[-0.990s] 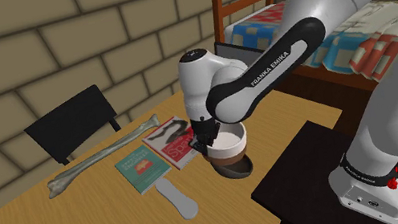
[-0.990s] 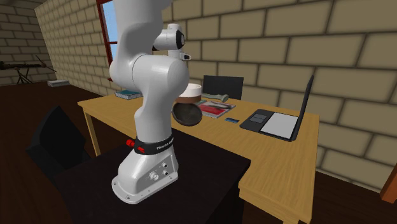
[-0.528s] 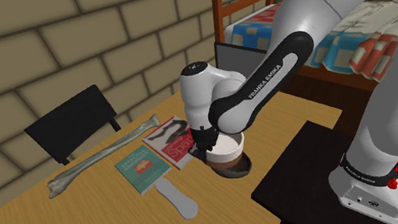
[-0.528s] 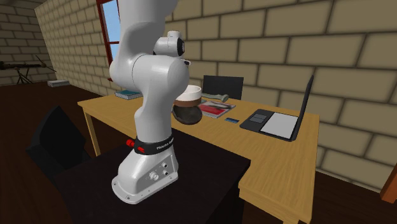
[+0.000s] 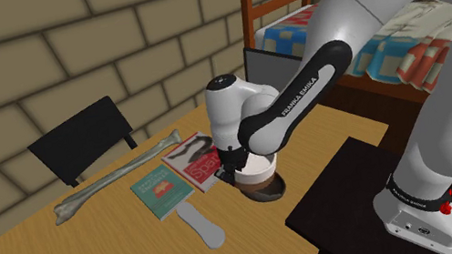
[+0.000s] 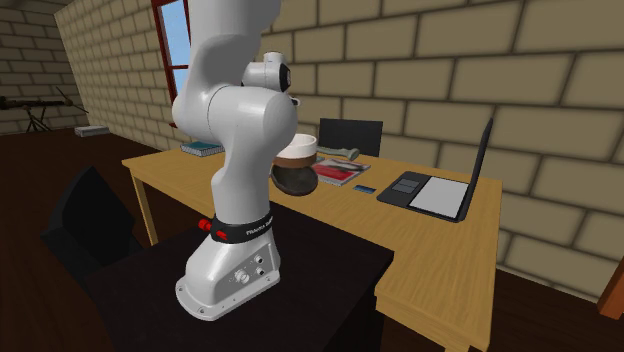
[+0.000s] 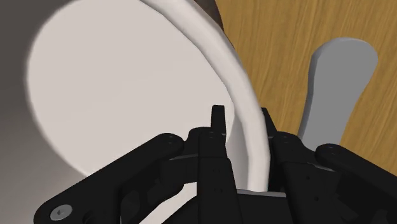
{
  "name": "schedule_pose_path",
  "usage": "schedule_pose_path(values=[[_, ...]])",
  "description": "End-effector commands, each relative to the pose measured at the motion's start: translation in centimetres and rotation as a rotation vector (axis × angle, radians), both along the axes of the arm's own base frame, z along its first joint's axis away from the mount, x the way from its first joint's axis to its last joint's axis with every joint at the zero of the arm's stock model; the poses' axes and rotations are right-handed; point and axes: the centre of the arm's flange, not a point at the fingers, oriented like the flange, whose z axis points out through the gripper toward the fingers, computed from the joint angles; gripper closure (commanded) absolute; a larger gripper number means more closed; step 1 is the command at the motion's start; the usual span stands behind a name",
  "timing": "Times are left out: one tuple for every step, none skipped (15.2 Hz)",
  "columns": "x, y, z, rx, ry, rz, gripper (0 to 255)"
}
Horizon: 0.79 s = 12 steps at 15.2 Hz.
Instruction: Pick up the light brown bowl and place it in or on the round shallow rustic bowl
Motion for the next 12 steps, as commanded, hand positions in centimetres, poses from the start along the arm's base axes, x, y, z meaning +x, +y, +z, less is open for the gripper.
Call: schedule_pose_path(values=[[-0.1, -0.4, -0.4, -0.006, 0.010, -0.003, 0], [-0.1, -0.4, -0.3, -0.007, 0.011, -0.003, 0], [-0.1, -0.3, -0.3, -0.007, 0.011, -0.003, 0], [-0.1, -0.3, -0.3, -0.007, 0.011, -0.003, 0], [-0.1, -0.3, -0.3, -0.007, 0.011, -0.003, 0], [-0.2, -0.3, -0.5, -0.007, 0.010, -0.003, 0], [-0.2, -0.3, 0.8, -0.007, 0.010, -0.003, 0], [-0.2, -0.3, 2.1, -0.007, 0.010, -0.003, 0], [-0.2, -0.3, 3.4, -0.007, 0.010, -0.003, 0], [-0.2, -0.3, 4.5, -0.007, 0.010, -0.003, 0], [-0.2, -0.3, 4.5, -0.007, 0.010, -0.003, 0], [-0.2, -0.3, 4.5, -0.007, 0.010, -0.003, 0]])
